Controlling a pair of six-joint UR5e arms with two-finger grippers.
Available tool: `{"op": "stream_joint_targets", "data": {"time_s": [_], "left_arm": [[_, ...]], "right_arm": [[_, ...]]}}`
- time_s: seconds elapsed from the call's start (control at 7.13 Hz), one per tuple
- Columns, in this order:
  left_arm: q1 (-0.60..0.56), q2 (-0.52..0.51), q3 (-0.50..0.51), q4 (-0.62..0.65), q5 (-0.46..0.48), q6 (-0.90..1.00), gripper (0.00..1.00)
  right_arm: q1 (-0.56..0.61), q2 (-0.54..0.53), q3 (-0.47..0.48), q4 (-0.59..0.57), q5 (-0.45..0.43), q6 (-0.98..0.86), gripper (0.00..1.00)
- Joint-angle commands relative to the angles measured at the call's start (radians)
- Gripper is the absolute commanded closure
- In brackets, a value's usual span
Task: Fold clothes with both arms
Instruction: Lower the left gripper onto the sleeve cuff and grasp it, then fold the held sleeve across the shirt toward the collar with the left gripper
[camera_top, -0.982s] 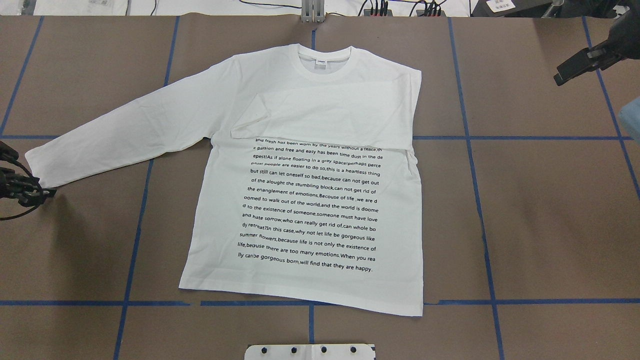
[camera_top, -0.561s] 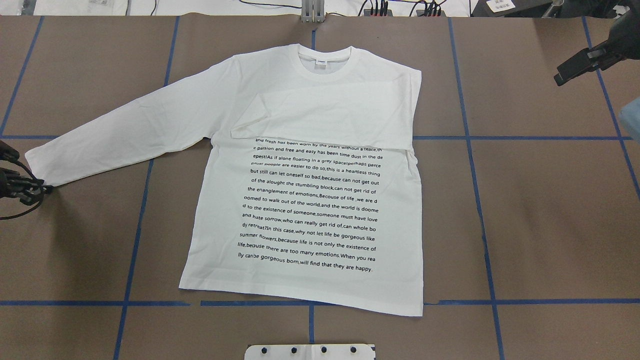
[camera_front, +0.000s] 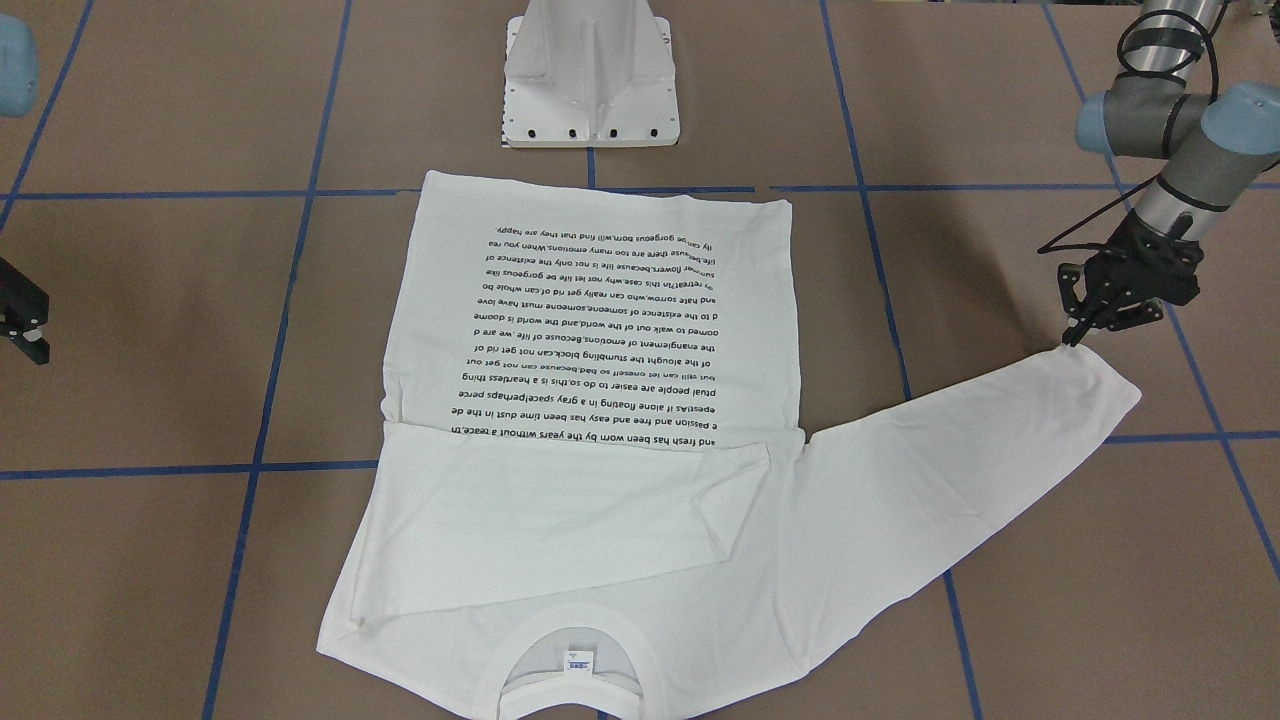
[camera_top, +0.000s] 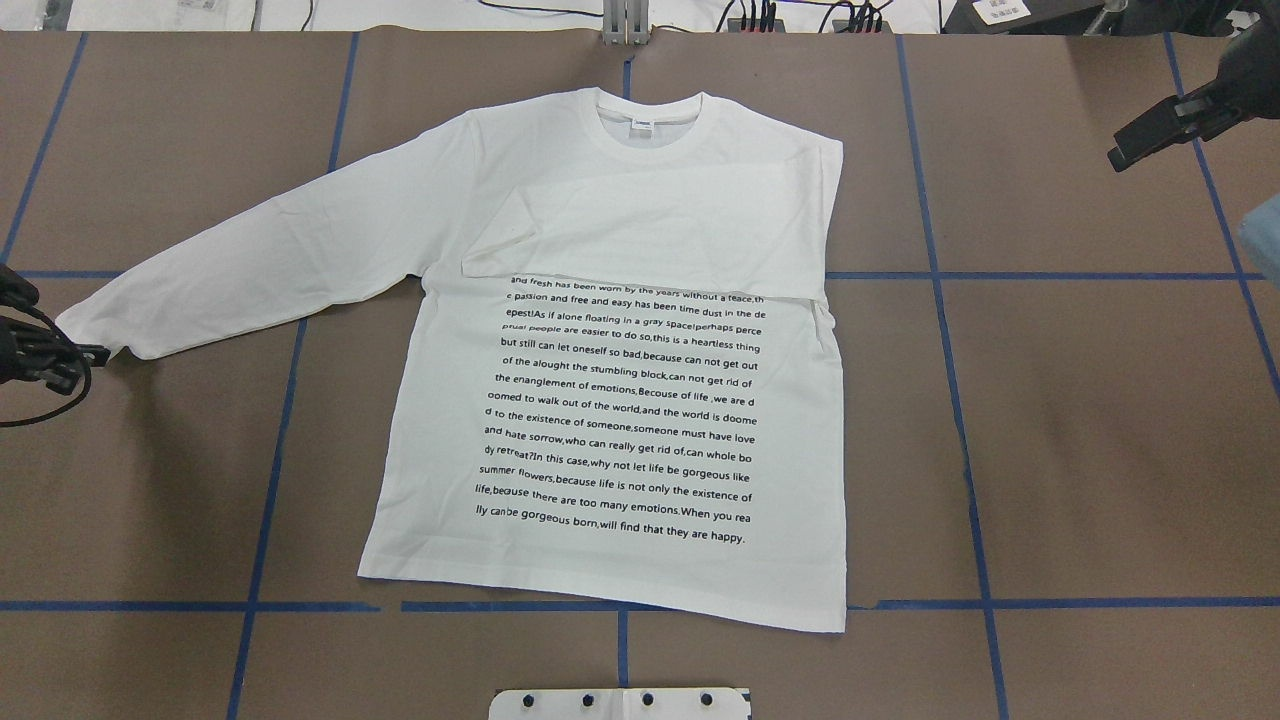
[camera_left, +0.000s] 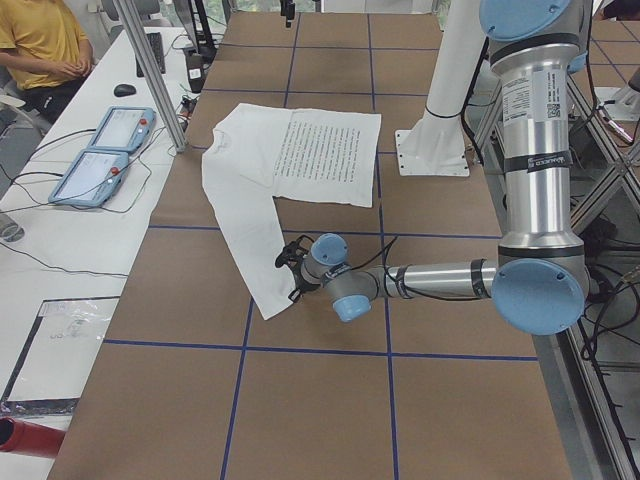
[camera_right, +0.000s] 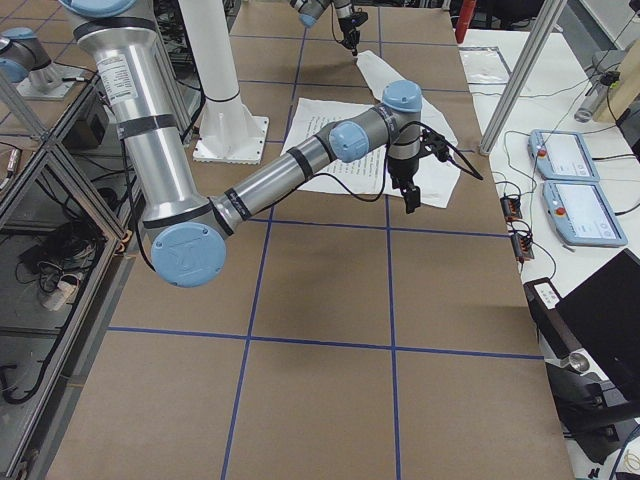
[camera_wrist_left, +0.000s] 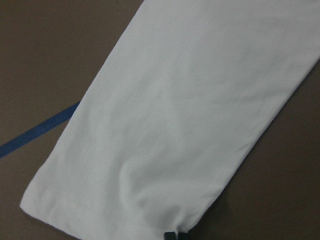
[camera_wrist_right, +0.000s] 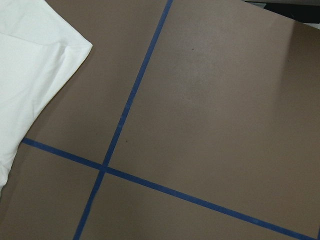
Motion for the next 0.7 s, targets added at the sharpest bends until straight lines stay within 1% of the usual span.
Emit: {"op": "stream_joint_targets", "data": {"time_s": [0.0,0.14,0.28,0.56], "left_arm": [[-0.077,-0.048,-0.101,0.009,-0.009,-0.016,1.00],[-0.104,-0.123,-0.108,0.103,-0.012,-0.017,1.00],[-0.117,-0.236,-0.117,0.237,-0.010,-0.017,1.00],[-0.109,-0.518,-0.111,0.526,-0.007,-0.170,1.00]], "right_arm": [[0.000,0.001,0.001,0.000,0.000,0.003,0.00],[0.000,0.003,0.001,0.000,0.000,0.007,0.00],[0.000,0.003,0.001,0.001,-0.002,0.010,0.00],[0.000,0.006,0.000,0.000,-0.003,0.011,0.00]]}}
